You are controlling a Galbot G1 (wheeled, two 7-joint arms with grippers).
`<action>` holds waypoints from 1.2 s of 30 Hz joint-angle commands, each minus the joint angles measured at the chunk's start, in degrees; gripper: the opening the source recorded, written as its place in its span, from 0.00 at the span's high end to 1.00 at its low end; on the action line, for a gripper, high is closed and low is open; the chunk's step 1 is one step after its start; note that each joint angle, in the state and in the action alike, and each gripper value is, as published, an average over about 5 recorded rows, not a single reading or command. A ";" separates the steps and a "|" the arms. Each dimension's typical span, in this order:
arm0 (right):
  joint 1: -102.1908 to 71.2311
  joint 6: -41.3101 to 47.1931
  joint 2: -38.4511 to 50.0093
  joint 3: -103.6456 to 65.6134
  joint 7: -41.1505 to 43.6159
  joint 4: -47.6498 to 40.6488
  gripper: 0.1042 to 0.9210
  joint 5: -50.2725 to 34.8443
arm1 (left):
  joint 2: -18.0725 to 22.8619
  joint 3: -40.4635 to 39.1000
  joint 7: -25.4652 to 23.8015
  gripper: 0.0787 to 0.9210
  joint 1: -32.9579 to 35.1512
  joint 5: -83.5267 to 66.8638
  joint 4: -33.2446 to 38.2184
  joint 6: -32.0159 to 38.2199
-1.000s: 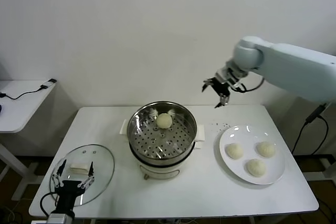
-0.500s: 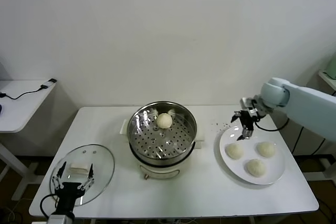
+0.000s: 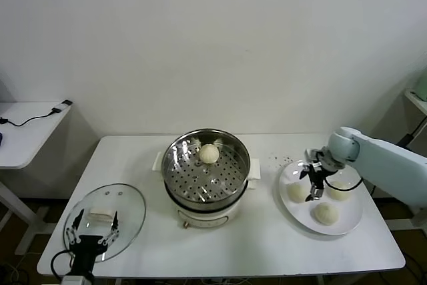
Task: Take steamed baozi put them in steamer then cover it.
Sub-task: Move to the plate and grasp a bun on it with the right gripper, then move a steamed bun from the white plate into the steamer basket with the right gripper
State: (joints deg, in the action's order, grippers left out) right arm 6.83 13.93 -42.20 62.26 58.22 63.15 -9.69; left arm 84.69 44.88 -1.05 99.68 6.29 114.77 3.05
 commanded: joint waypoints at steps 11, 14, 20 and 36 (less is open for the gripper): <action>-3.80 0.11 -3.32 -3.52 -0.02 -4.32 0.24 1.05 | -0.01 0.07 0.04 0.12 0.09 0.26 -0.40 0.15; -3.18 0.13 -3.04 -3.36 0.00 -4.00 0.27 0.19 | 0.00 0.06 0.06 0.12 0.19 0.33 -0.43 0.23; 4.08 0.38 -1.37 1.17 0.10 -2.07 0.29 -5.60 | -0.05 0.02 0.07 0.12 0.46 0.33 -0.23 0.30; 45.97 0.94 -13.58 32.44 1.00 -0.81 0.30 -38.56 | -0.25 -0.97 0.05 0.12 1.18 0.42 0.41 0.74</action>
State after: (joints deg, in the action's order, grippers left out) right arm 32.23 14.65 -48.09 79.71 59.22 62.00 -30.19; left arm 84.53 44.06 -0.98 100.82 6.65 115.15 3.78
